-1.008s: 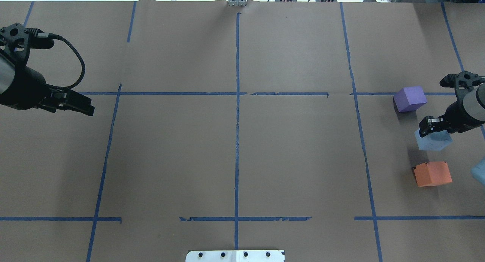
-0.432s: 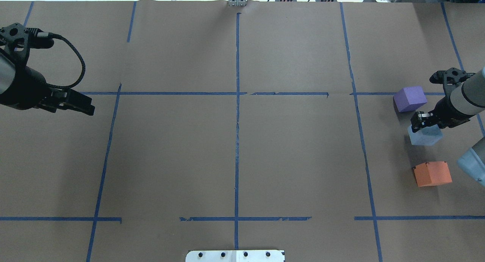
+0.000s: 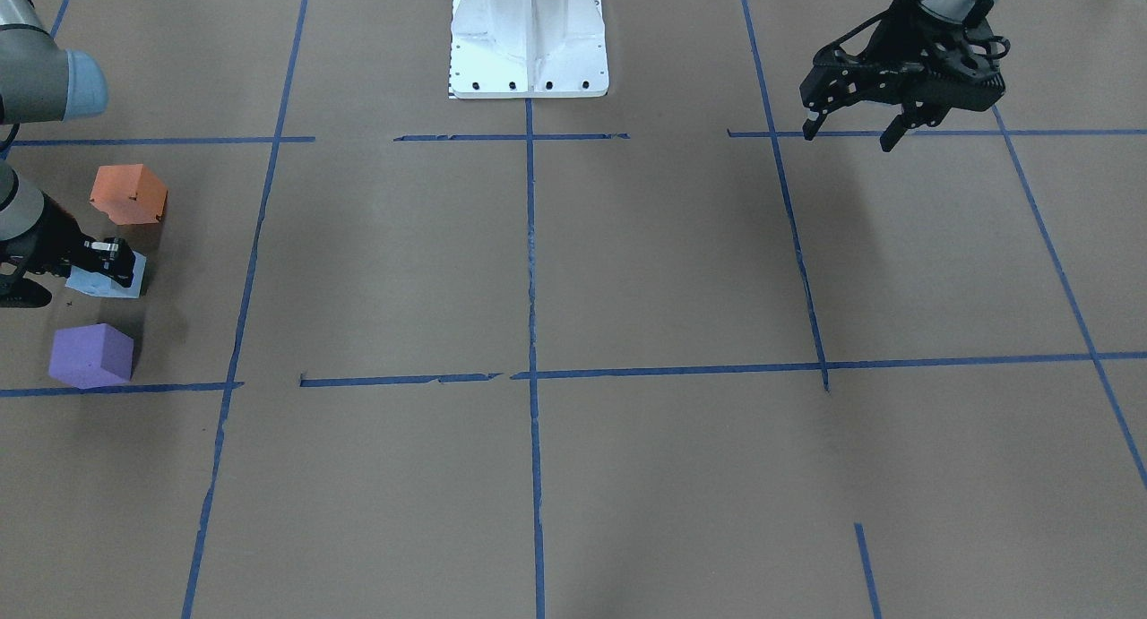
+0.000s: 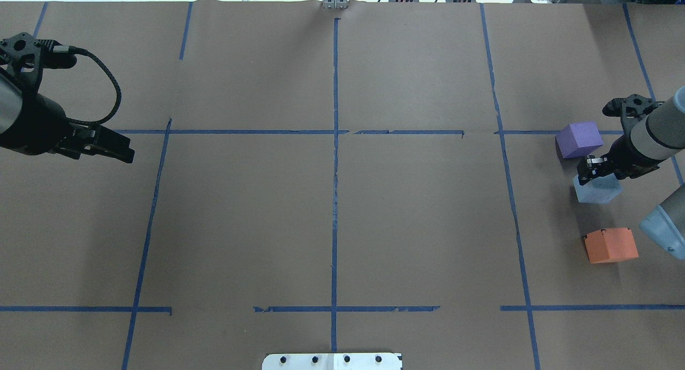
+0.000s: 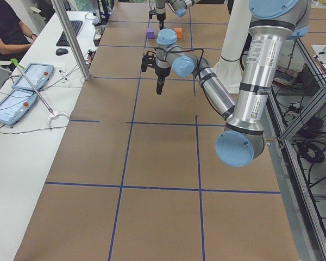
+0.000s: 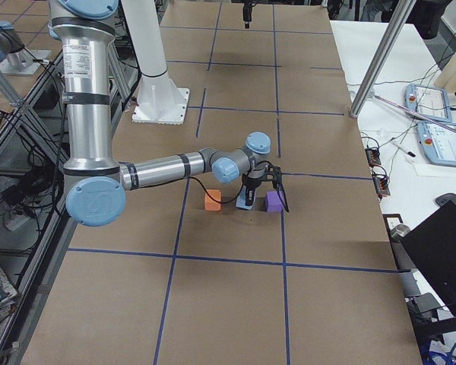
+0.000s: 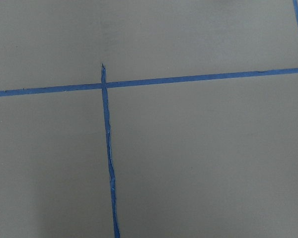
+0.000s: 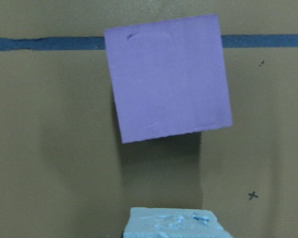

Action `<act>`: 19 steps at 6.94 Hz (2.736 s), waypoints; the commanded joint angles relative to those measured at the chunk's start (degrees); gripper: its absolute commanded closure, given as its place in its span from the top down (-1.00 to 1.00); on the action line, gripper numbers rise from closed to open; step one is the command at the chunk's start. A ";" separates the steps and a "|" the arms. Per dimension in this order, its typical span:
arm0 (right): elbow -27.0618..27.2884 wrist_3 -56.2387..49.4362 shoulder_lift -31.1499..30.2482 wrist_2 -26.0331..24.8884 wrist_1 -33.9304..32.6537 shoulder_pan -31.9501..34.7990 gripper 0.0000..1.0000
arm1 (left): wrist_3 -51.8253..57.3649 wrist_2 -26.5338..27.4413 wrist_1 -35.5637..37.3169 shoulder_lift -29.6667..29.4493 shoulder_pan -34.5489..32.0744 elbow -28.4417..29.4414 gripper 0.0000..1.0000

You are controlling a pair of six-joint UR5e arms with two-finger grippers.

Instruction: Place blue block between orange and purple blocks

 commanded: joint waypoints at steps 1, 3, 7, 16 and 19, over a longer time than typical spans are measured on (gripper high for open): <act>-0.18 -0.16 0.09 -0.06 0.12 -0.28 -0.73 | -0.01 0.00 0.00 0.00 0.01 0.00 1.00; -0.53 -0.25 0.71 -0.41 0.03 -0.90 -0.59 | -0.01 0.00 0.00 -0.09 0.01 -0.09 1.00; -0.27 -0.08 0.62 -0.50 0.12 -0.81 0.99 | -0.10 0.00 0.00 -0.18 0.01 -0.35 1.00; 14.85 -16.35 -13.33 11.22 -1.37 21.35 1.00 | 13.61 1.41 0.09 4.71 -2.35 0.09 1.00; 13.18 -36.83 -18.97 14.53 -6.70 30.80 1.00 | 46.37 -4.35 0.61 19.04 -21.98 3.22 1.00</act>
